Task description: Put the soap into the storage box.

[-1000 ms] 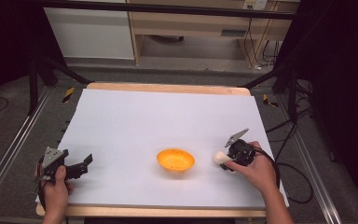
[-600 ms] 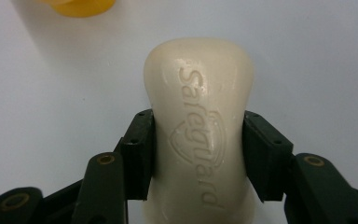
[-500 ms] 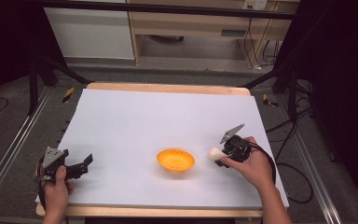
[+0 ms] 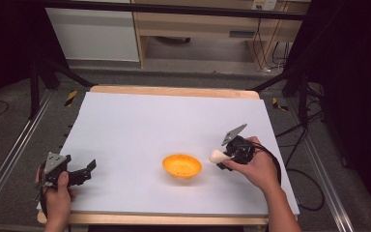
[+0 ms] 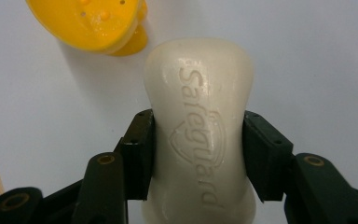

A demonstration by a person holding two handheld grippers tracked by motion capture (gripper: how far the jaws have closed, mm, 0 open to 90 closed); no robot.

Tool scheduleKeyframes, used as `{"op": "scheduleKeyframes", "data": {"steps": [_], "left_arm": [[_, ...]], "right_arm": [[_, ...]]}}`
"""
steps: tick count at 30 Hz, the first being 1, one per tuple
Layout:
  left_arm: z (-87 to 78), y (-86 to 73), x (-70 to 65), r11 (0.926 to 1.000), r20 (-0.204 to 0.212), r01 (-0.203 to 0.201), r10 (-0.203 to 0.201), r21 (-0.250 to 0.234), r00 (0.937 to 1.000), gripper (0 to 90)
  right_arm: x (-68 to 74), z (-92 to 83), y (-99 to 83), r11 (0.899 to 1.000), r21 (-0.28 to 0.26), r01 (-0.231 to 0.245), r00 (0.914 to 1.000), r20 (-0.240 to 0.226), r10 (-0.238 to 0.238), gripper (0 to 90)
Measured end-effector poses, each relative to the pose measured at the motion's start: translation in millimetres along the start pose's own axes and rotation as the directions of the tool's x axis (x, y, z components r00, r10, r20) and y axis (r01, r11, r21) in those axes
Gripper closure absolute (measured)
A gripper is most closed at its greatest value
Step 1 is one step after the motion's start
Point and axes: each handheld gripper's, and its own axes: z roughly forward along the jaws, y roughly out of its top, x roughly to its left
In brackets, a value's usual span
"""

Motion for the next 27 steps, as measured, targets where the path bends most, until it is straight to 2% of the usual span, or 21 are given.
{"op": "scheduleKeyframes", "data": {"steps": [14, 18, 27], "left_arm": [[0.5, 0.2, 0.3, 1.0000, 0.002, 0.002, -0.002, 0.004, 1.0000, 0.3], [0.9, 0.4, 0.3, 1.0000, -0.001, -0.003, 0.003, 0.008, 1.0000, 0.3], [1.0, 0.4, 0.2, 1.0000, -0.001, -0.001, 0.001, 0.010, 1.0000, 0.3]], "right_arm": [[10.7, -1.0, 25.4, 0.999, -0.004, 0.052, 0.9985, -0.017, -0.052, 49.6], [15.3, -0.9, 35.8, 0.996, -0.005, 0.084, 0.9959, -0.032, -0.084, 49.6], [26.2, 10.8, 55.8, 0.992, 0.005, 0.126, 0.9902, -0.061, -0.126, 49.6]]}}
